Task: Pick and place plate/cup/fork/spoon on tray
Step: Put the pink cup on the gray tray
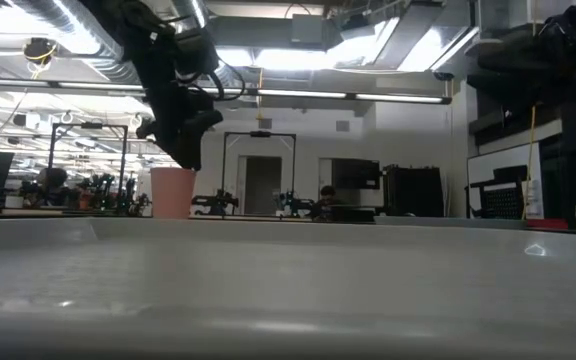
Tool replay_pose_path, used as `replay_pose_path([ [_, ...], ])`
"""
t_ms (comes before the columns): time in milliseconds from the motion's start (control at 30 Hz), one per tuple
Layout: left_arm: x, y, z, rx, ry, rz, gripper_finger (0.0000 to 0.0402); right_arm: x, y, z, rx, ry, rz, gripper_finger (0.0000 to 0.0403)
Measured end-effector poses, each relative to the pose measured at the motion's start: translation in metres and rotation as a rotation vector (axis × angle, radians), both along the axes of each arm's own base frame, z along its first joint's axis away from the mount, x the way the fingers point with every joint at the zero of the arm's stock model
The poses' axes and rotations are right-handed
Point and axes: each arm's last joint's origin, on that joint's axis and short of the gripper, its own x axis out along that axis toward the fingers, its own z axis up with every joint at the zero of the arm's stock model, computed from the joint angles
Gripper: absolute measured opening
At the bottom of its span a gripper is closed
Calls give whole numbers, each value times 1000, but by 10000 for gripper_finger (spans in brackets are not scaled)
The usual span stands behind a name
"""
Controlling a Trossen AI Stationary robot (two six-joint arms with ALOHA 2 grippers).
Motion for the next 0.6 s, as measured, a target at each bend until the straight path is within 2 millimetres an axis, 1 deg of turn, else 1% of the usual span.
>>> replay_pose_path([
  [100,-2,-1,-2,-17,22,2,105,0,0,0,0,4,0,153],
  [233,1,-5,-11,-62,67,7,105,0,0,0,-1,5,0,153],
  [467,11,-9,-26,-79,131,-19,105,0,0,0,-6,5,0,153],
  [533,13,-10,-30,-85,149,-29,101,0,0,0,-20,6,-2,153],
  [600,14,-11,-30,-84,151,-39,85,0,0,0,-25,7,-3,153],
])
